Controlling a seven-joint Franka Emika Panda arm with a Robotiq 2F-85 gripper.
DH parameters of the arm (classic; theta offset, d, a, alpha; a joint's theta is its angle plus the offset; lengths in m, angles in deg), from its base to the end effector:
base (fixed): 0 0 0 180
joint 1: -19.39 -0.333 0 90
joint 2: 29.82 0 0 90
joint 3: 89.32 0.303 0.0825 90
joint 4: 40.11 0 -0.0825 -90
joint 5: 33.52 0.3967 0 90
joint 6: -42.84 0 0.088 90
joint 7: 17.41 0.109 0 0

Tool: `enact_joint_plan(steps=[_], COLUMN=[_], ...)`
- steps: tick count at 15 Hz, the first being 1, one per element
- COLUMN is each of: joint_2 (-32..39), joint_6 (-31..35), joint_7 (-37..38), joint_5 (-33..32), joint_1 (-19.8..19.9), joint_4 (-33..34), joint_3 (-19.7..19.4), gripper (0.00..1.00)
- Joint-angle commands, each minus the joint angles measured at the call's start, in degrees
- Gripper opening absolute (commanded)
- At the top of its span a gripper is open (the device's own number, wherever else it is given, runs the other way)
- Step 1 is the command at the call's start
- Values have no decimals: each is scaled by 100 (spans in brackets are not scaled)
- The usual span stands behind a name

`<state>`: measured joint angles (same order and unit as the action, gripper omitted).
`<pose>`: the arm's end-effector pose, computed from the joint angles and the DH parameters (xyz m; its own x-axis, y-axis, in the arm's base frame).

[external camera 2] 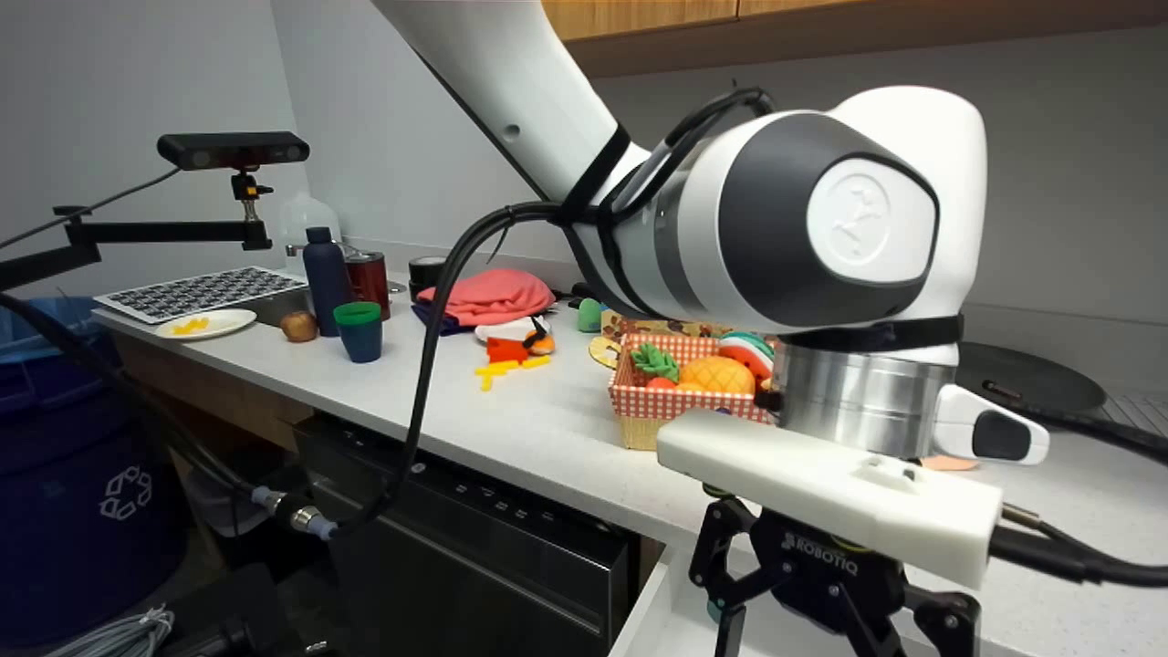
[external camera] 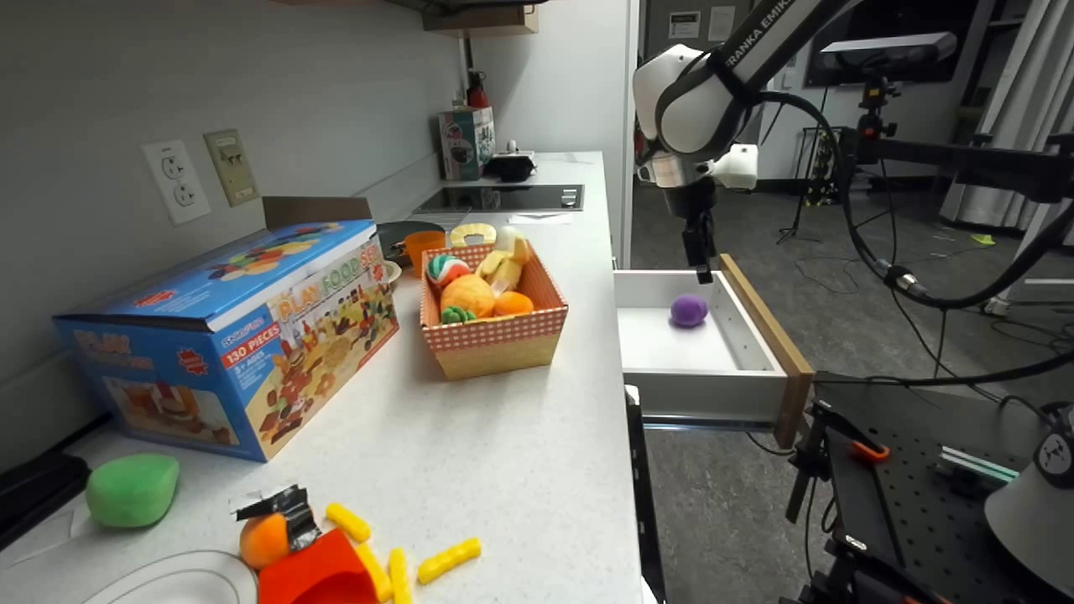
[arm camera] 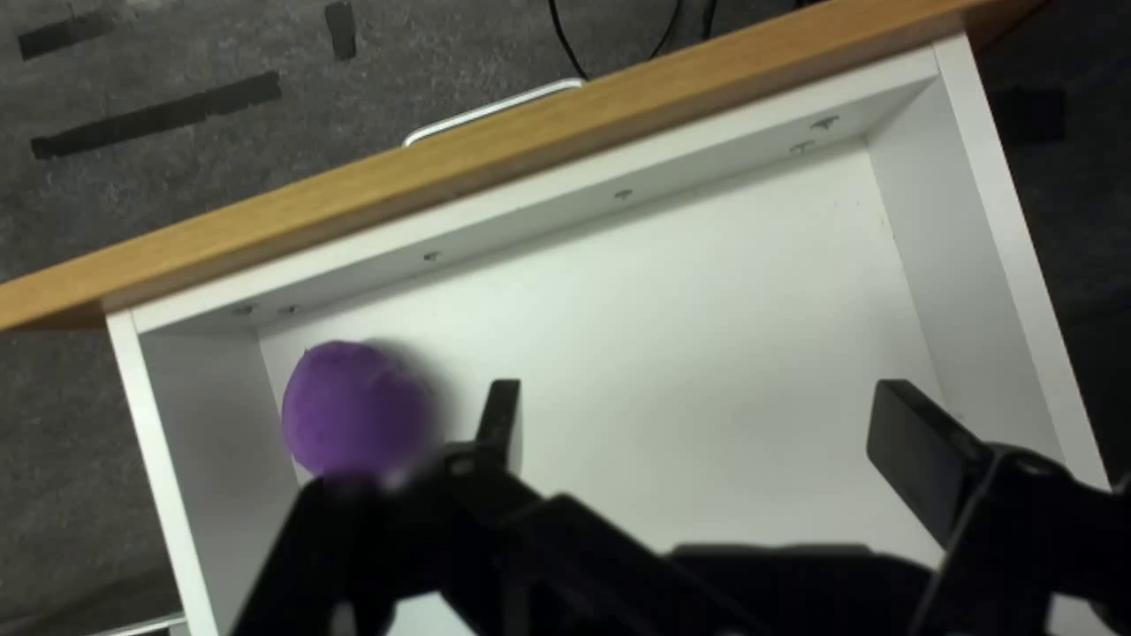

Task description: Put the purple plushie in the open drawer, then close the drawer

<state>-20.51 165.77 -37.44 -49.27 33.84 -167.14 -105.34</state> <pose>0.4468 -0.2779 0.2672 0.9501 -0.0278 -0.3108 0.0145 -0.9910 0.1330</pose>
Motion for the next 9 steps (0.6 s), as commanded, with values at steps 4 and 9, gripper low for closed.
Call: enact_joint_plan(steps=[4,9], joint_2=[470,679], joint_6=[-463,-846], joint_7=[11,-36], joint_5=[-263,-461], joint_1=[306,421], joint_4=[44,8], joint_3=[-119,-177], gripper=[100,100])
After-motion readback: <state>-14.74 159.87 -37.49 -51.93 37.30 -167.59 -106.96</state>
